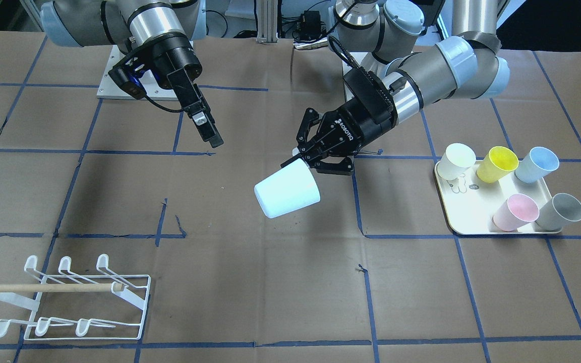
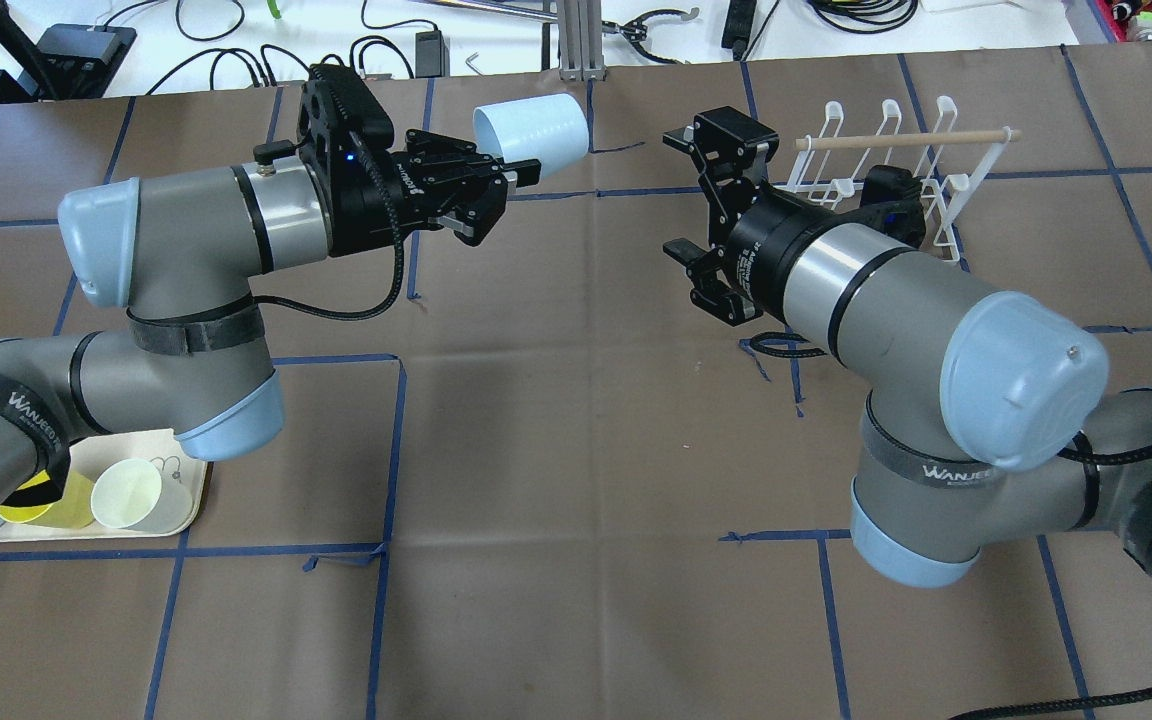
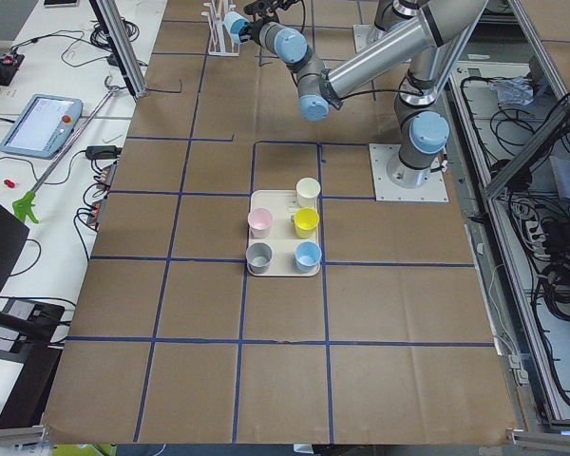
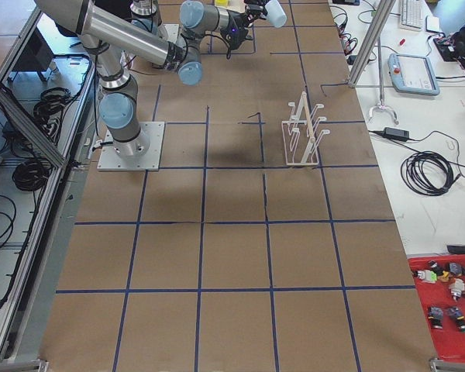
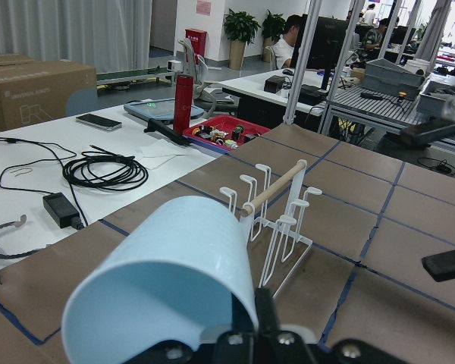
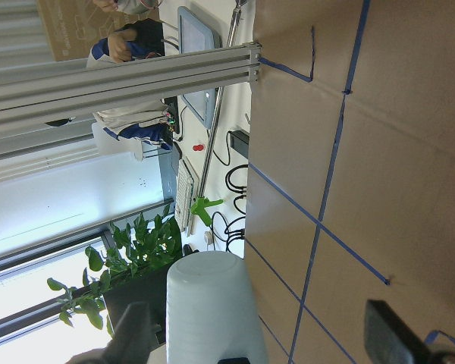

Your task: Transfer IKEA cup to right arm and place on rack

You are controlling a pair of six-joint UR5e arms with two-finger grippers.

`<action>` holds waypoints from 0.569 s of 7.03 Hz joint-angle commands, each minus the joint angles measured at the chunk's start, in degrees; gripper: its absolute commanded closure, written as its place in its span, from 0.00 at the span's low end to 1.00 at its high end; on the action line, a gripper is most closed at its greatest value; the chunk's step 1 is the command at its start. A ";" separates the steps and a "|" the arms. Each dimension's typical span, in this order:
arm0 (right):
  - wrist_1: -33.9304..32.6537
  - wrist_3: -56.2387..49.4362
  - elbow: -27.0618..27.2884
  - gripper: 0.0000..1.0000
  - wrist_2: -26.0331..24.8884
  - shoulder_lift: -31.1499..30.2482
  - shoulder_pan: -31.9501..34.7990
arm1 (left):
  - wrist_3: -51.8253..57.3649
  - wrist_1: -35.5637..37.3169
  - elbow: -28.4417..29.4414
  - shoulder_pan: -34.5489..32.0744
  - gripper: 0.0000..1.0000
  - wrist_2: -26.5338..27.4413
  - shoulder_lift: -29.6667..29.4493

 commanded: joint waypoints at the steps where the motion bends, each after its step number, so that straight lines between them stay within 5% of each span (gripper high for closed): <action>1: 0.26 -1.46 -0.16 0.00 0.56 0.15 1.00 | -0.17 0.06 -0.28 -1.20 0.96 0.00 -0.04; 4: 0.44 -2.00 -2.34 0.00 0.65 3.13 1.97 | -0.34 0.06 -0.28 -2.25 0.96 0.26 -0.04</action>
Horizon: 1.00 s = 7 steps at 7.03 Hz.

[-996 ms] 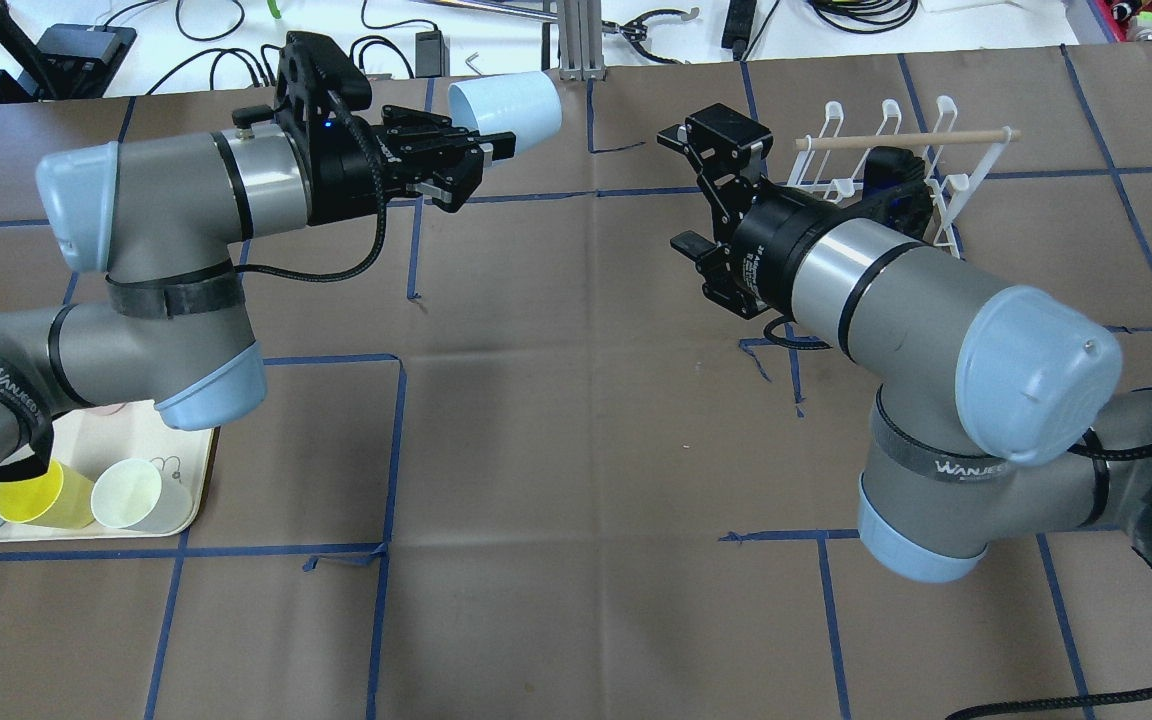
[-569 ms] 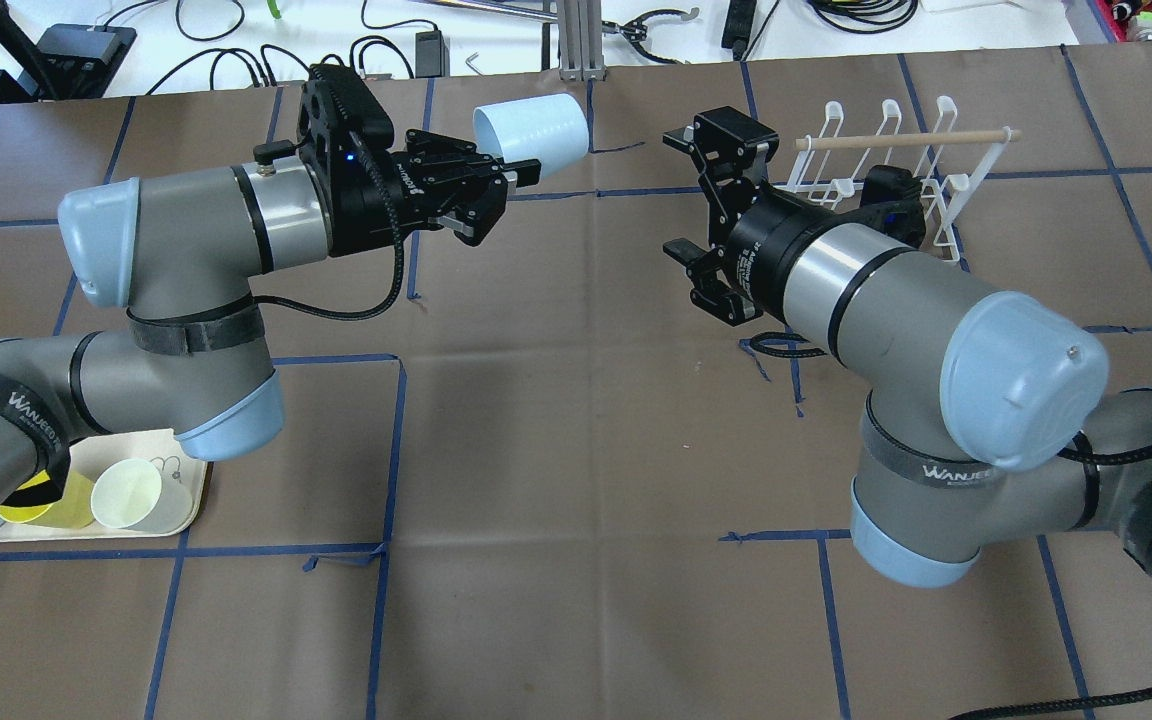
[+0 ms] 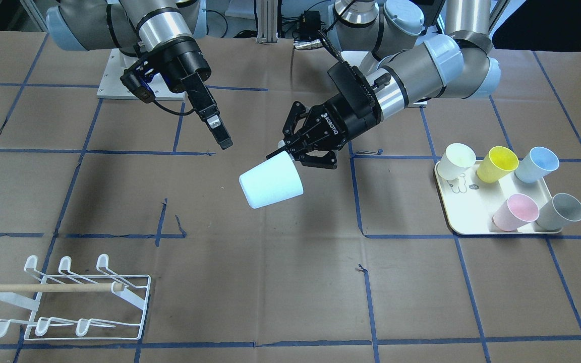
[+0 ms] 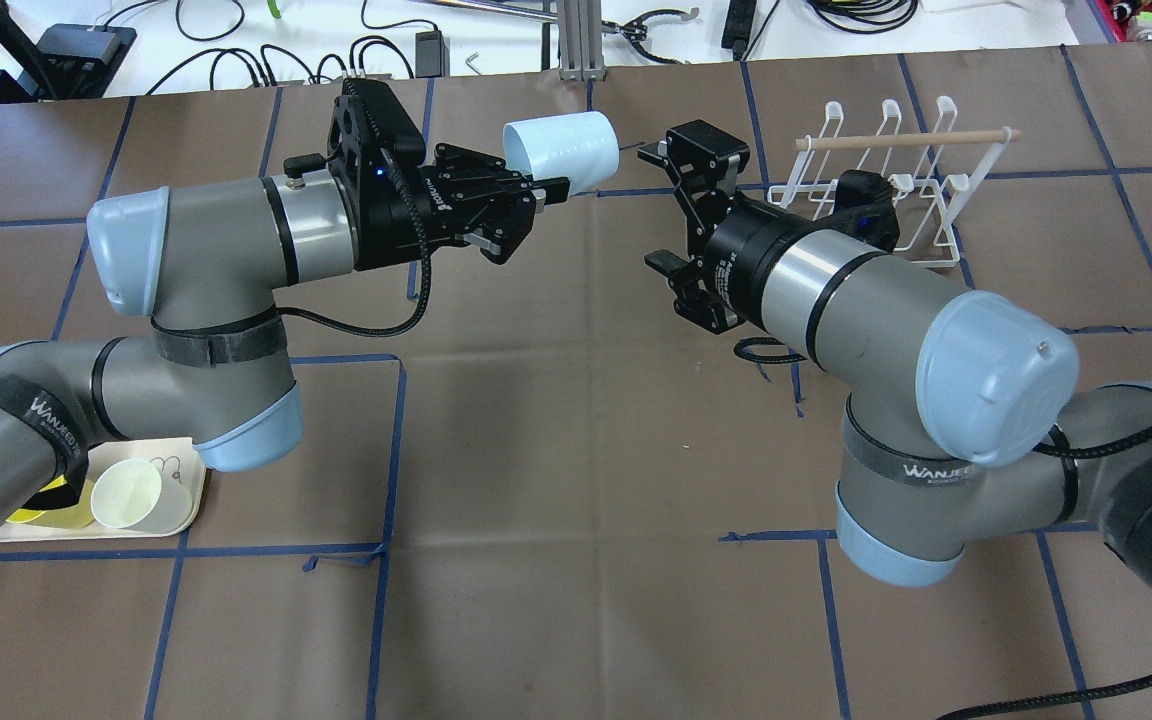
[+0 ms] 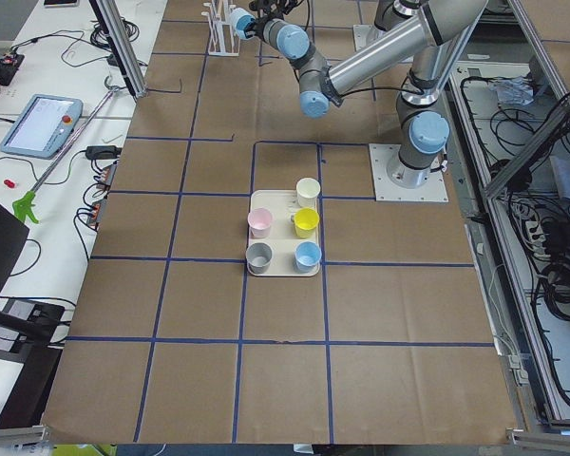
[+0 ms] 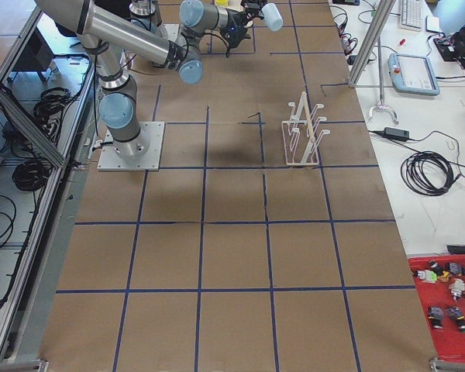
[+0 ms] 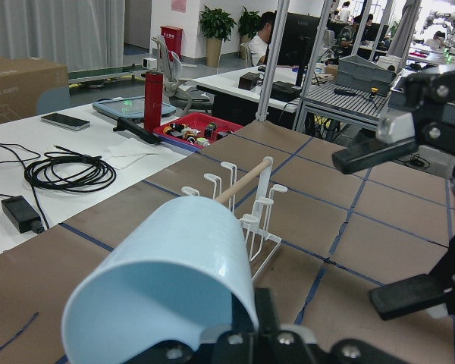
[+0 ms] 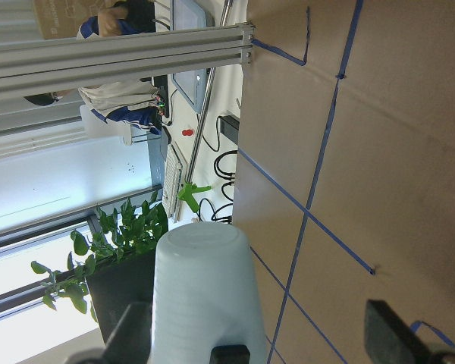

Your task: Transfer IKEA cup to right arm and place on rack

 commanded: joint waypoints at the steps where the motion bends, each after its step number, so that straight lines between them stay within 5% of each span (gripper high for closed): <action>1: 0.09 0.56 -2.77 0.00 -0.06 2.90 1.88 | -0.22 0.00 -0.06 -0.57 0.95 0.16 -0.04; 7: 0.09 0.39 -9.80 0.00 -0.15 10.29 2.86 | -0.22 0.00 0.03 -0.66 0.95 0.42 -0.04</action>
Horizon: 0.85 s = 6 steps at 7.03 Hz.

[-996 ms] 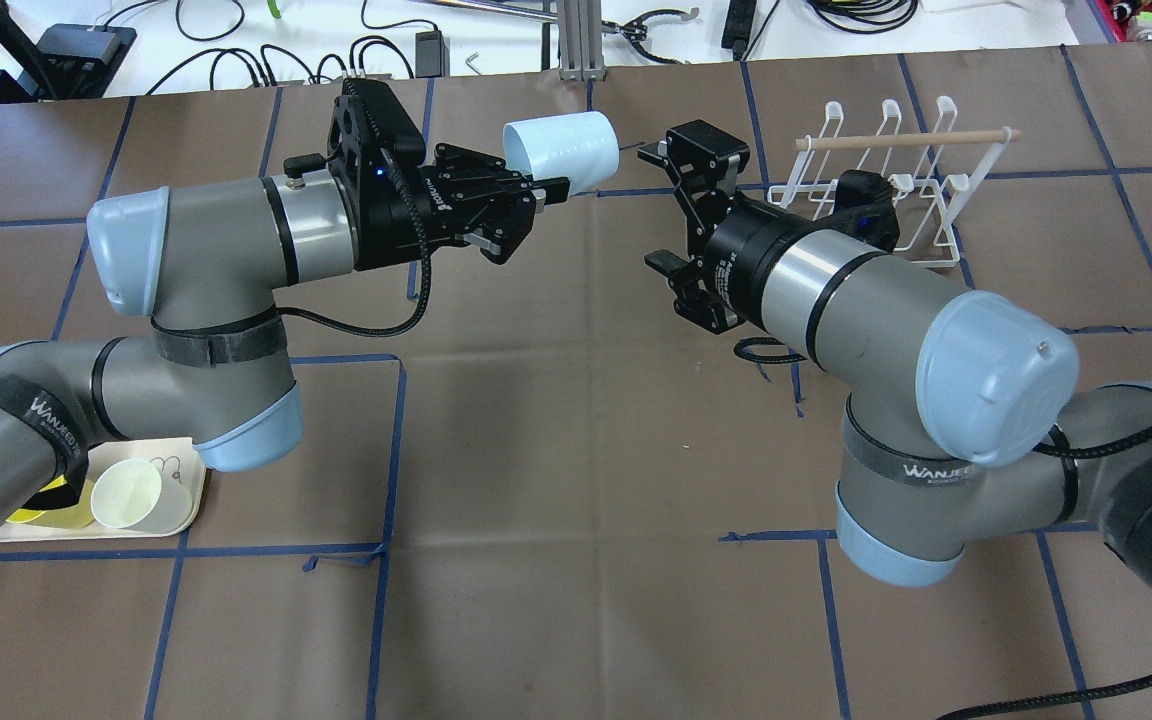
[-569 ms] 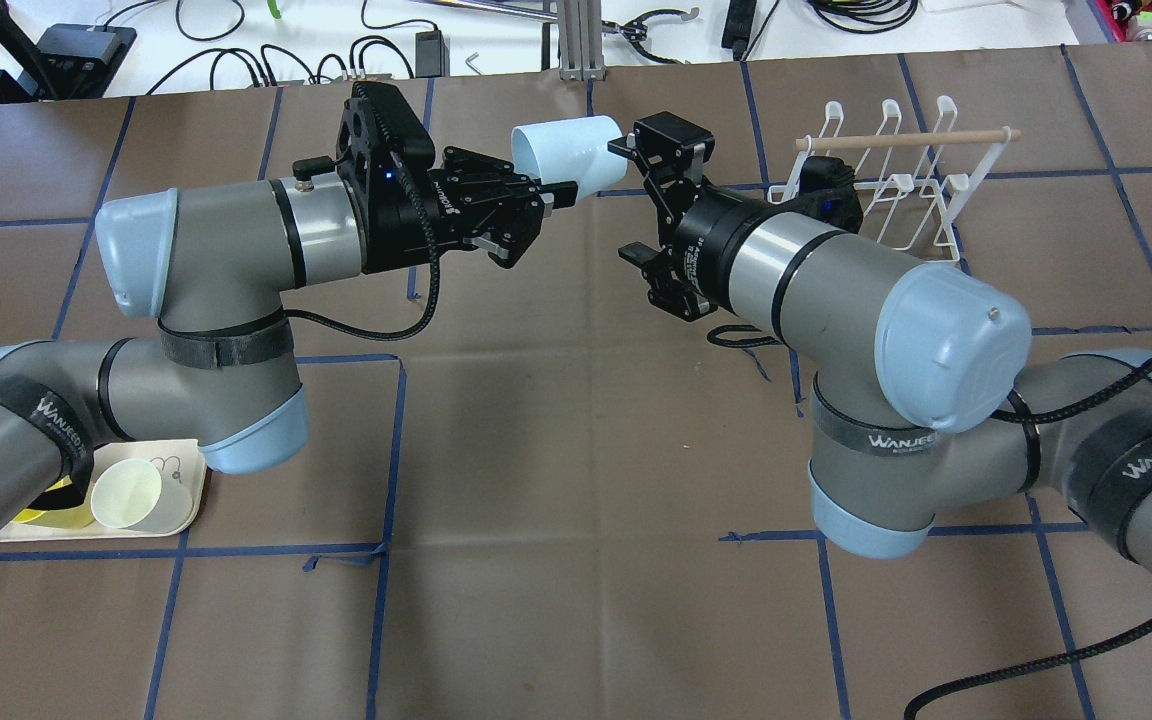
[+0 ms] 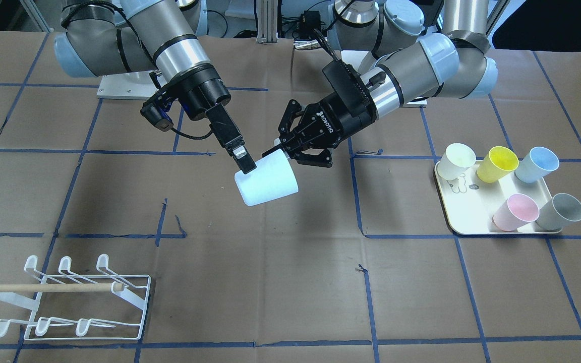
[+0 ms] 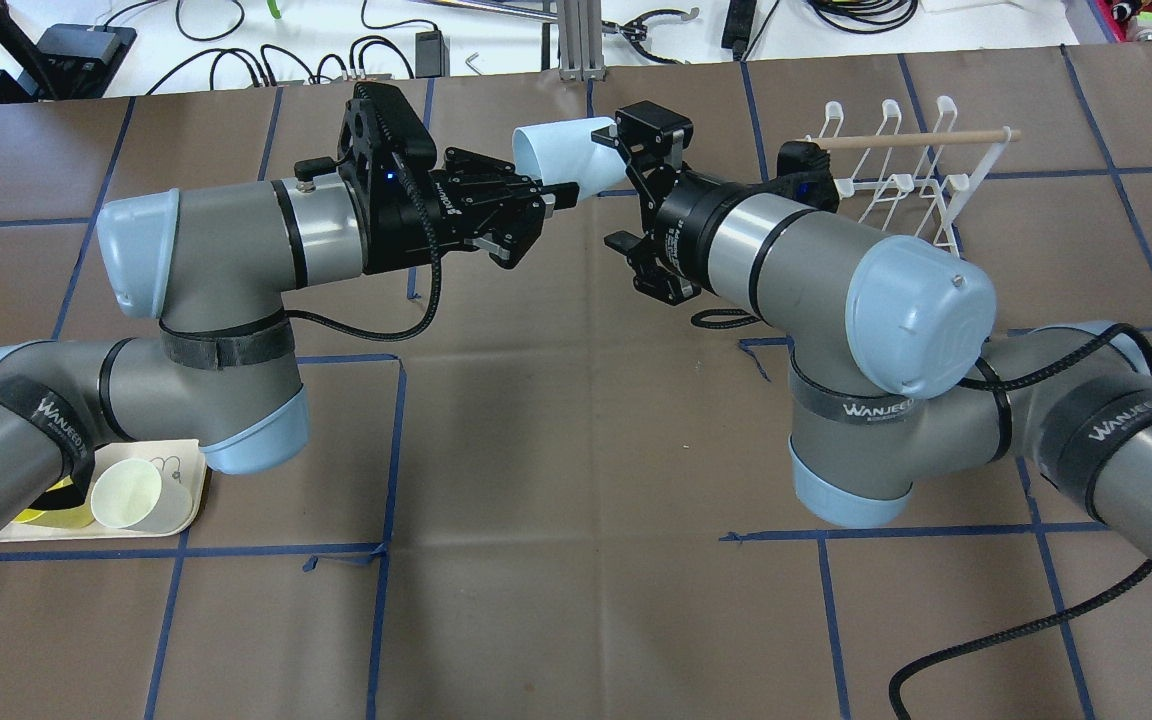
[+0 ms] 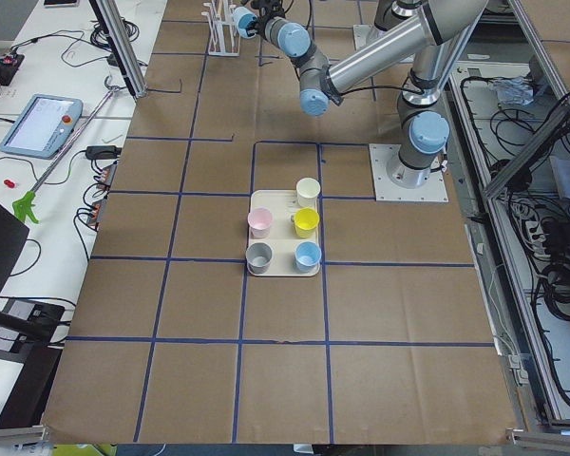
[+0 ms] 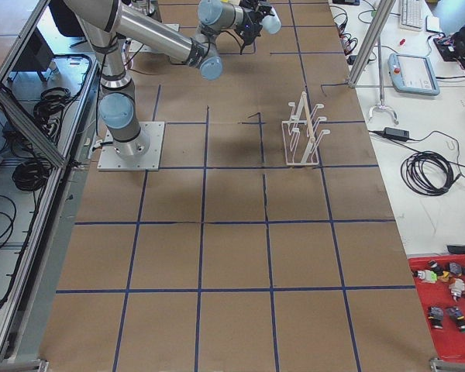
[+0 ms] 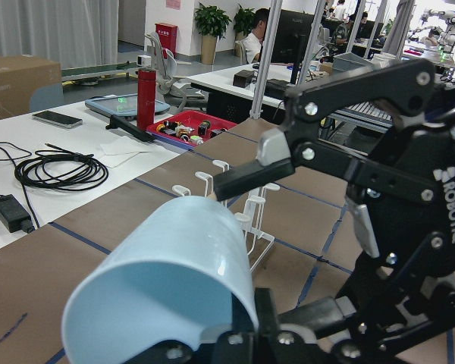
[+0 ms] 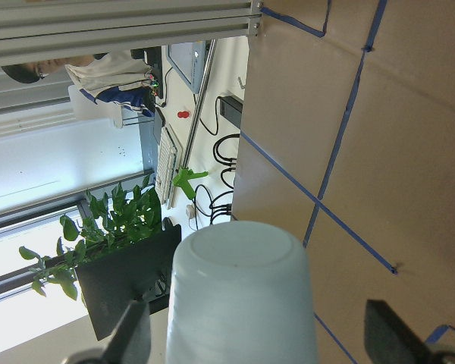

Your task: Transfer IKEA cup to right arm and place on rack

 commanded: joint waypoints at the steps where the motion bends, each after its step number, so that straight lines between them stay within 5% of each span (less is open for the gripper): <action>1: 0.03 0.00 -1.88 0.00 -0.02 1.65 0.04 | 0.00 -0.09 0.07 -0.09 0.95 0.09 -0.07; 6: 0.12 -0.09 -2.77 0.03 -0.11 2.97 0.74 | 0.00 0.00 0.07 -0.09 0.95 0.18 -0.07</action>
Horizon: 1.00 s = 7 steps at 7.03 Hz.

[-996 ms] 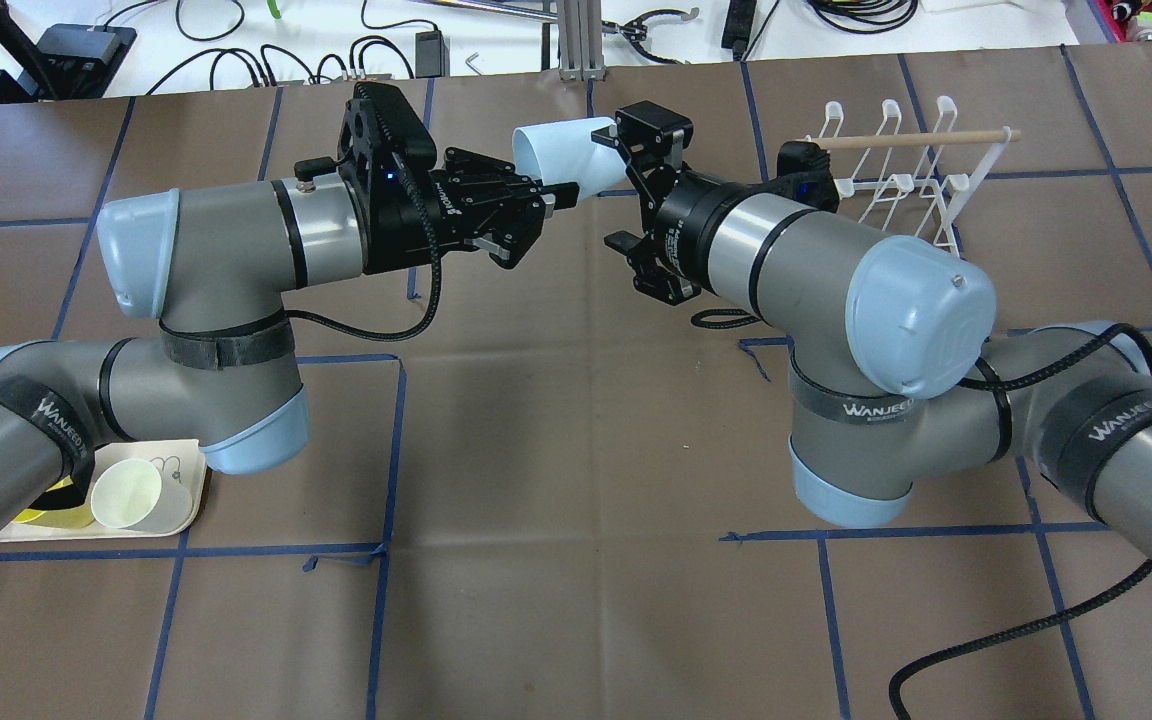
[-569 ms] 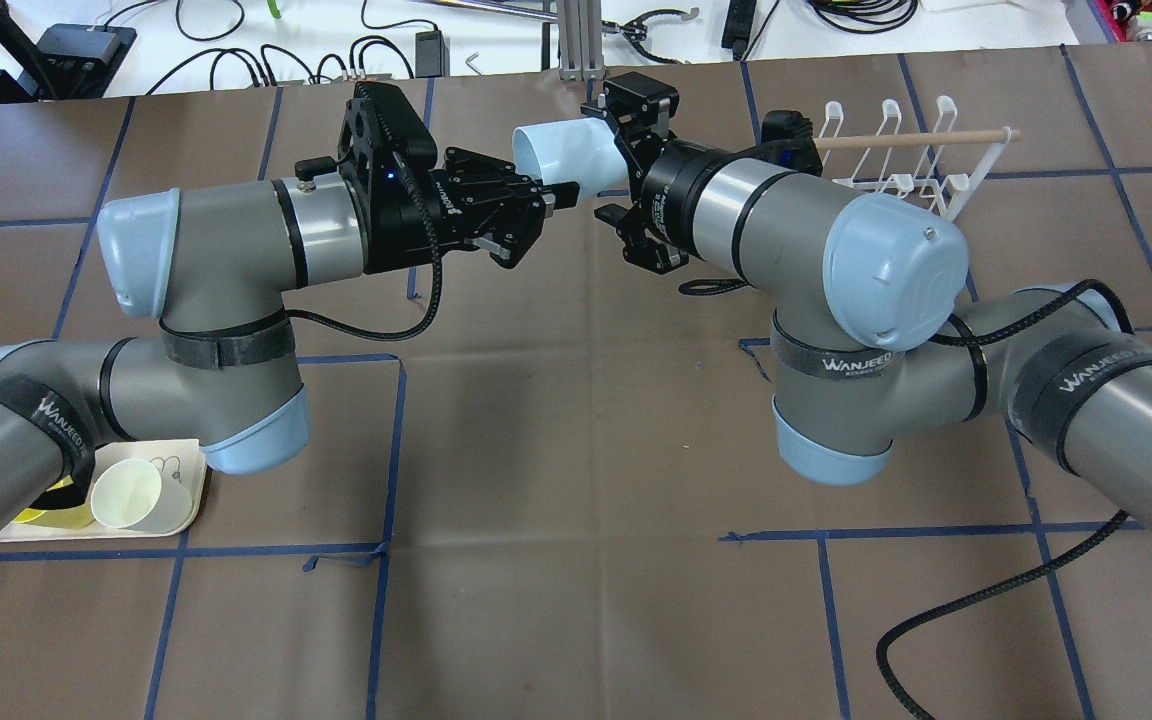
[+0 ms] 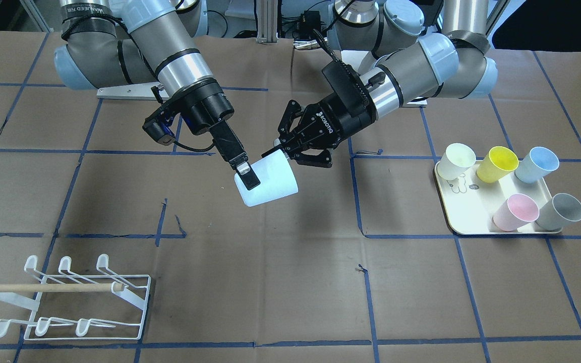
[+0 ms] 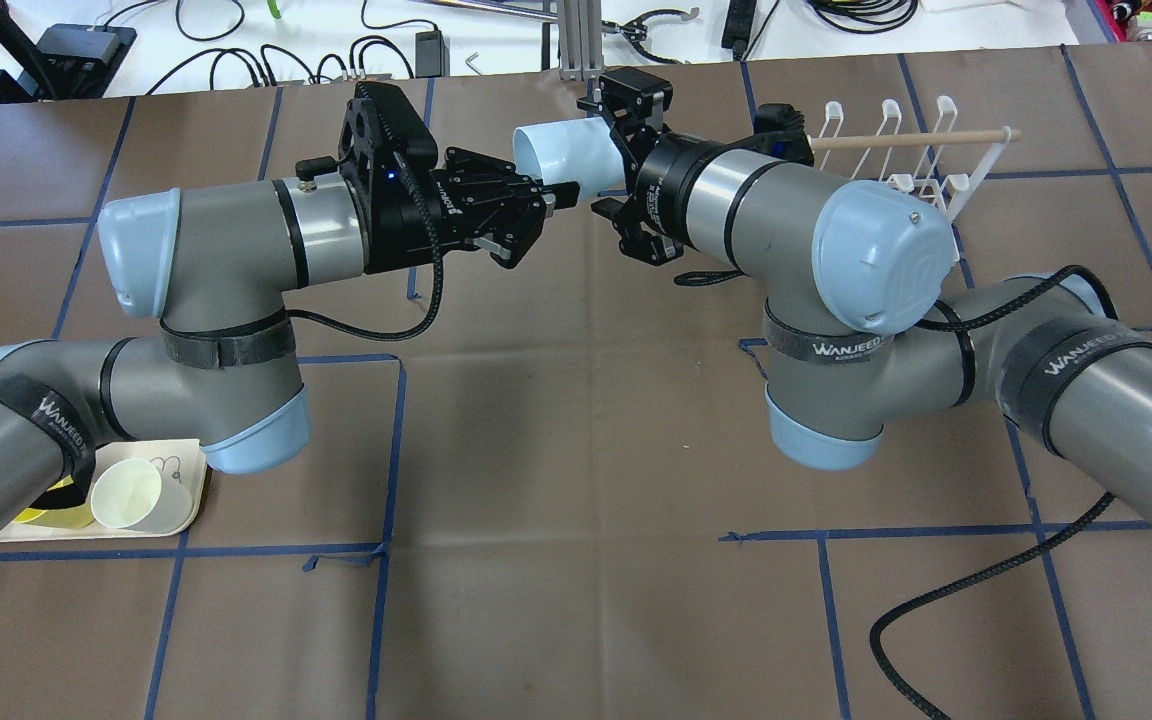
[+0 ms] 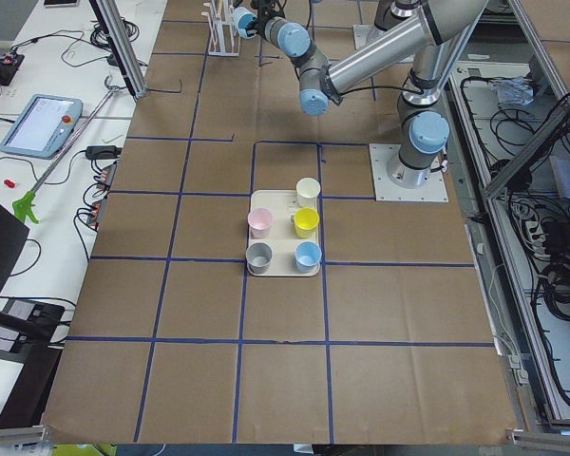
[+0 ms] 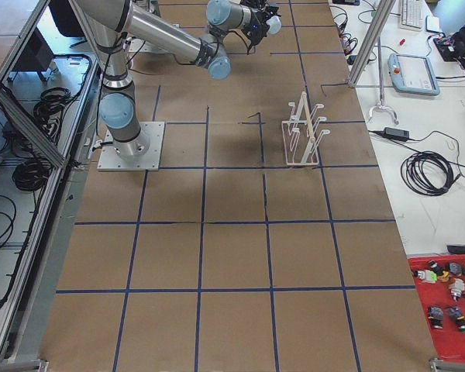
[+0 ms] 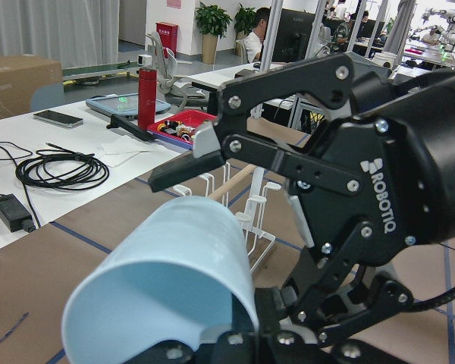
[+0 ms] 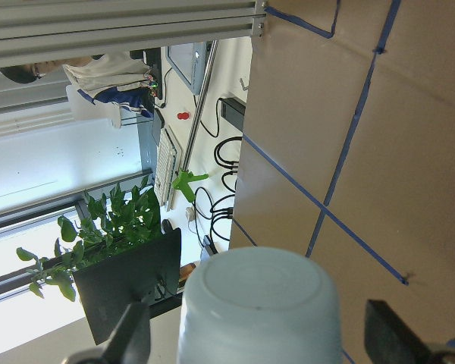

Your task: Transfer IKEA cup to right arm and place on rack

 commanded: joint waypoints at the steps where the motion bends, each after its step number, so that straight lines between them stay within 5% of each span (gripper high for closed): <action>1: 0.06 0.08 -0.14 0.11 -0.01 0.04 0.48 | 0.00 0.00 0.00 0.00 0.95 0.00 0.00; 5: 0.06 -0.27 -0.23 0.39 0.00 0.04 0.48 | 0.00 0.00 0.09 0.00 0.95 0.00 0.00; 7: 0.06 -0.35 -0.32 0.42 0.00 0.04 0.39 | 0.00 0.00 0.18 0.00 0.89 0.09 0.00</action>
